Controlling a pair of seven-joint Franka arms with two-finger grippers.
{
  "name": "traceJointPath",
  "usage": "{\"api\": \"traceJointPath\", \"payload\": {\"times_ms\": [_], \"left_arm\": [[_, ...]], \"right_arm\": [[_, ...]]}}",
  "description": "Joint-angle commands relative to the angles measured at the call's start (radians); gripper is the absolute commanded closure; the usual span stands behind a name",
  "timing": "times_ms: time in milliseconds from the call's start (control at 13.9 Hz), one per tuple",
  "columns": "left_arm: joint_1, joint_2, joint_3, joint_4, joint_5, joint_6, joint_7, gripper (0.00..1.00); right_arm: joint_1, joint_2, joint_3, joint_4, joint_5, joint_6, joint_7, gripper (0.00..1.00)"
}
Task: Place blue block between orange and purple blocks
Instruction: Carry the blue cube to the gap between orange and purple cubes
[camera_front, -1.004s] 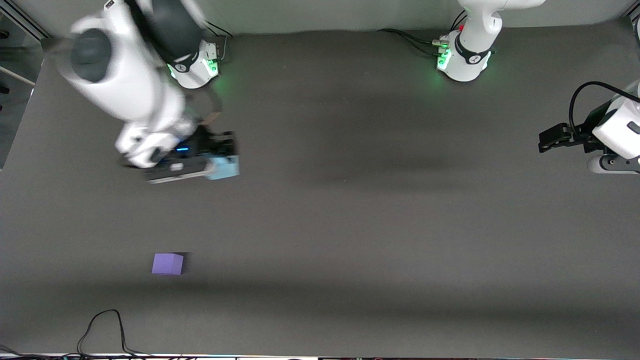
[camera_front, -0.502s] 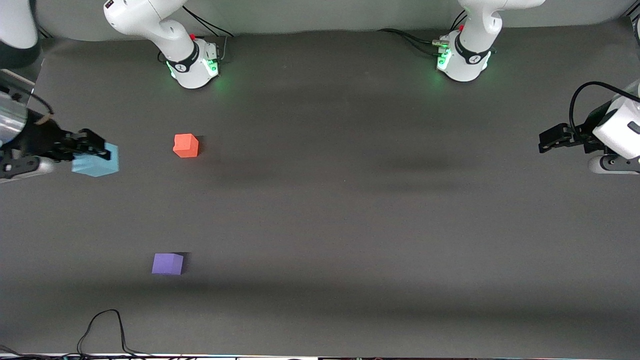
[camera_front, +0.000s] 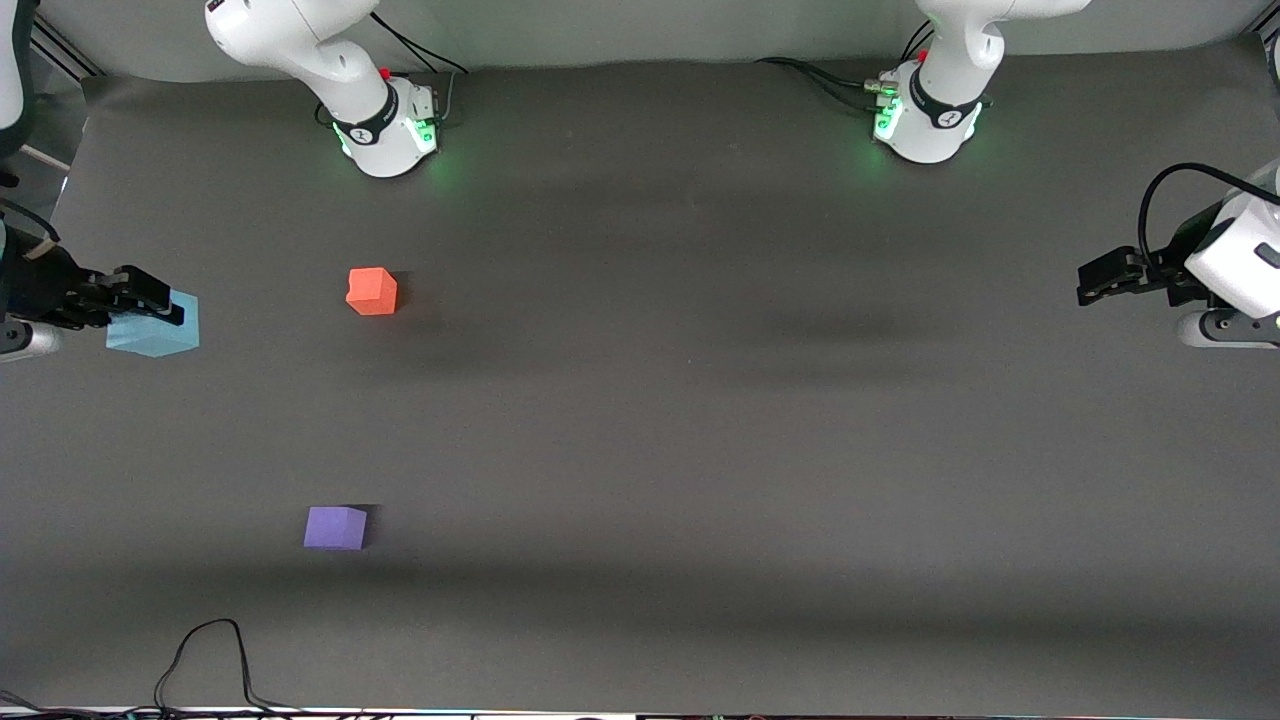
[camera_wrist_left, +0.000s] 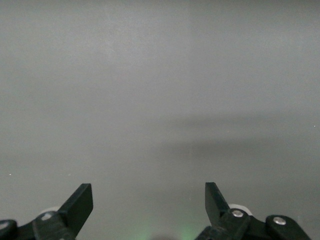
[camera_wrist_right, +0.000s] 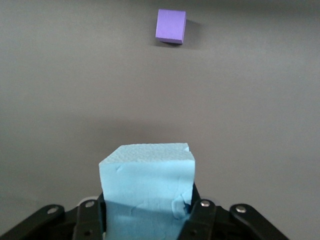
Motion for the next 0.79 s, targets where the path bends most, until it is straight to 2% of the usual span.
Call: {"api": "traceJointPath", "payload": {"times_ms": [0, 143, 215, 574, 717], "left_arm": [[-0.007, -0.022, 0.008, -0.013, -0.008, -0.010, 0.011, 0.00], [-0.008, -0.020, 0.008, -0.014, -0.008, -0.008, 0.011, 0.00], [-0.008, -0.020, 0.008, -0.014, -0.008, -0.008, 0.011, 0.00], [-0.010, -0.020, 0.008, -0.017, -0.007, -0.008, 0.011, 0.00], [-0.010, -0.019, 0.008, -0.017, -0.008, -0.008, 0.011, 0.00]], "right_arm": [[-0.227, -0.009, 0.252, -0.077, 0.003, 0.095, -0.012, 0.57], [-0.333, 0.001, 0.378, -0.121, 0.003, 0.174, 0.002, 0.57], [-0.358, 0.020, 0.409, -0.132, 0.003, 0.212, 0.003, 0.57], [-0.321, 0.197, 0.409, -0.138, 0.003, 0.384, 0.034, 0.56], [-0.319, 0.261, 0.411, -0.175, 0.013, 0.489, 0.048, 0.56]]}}
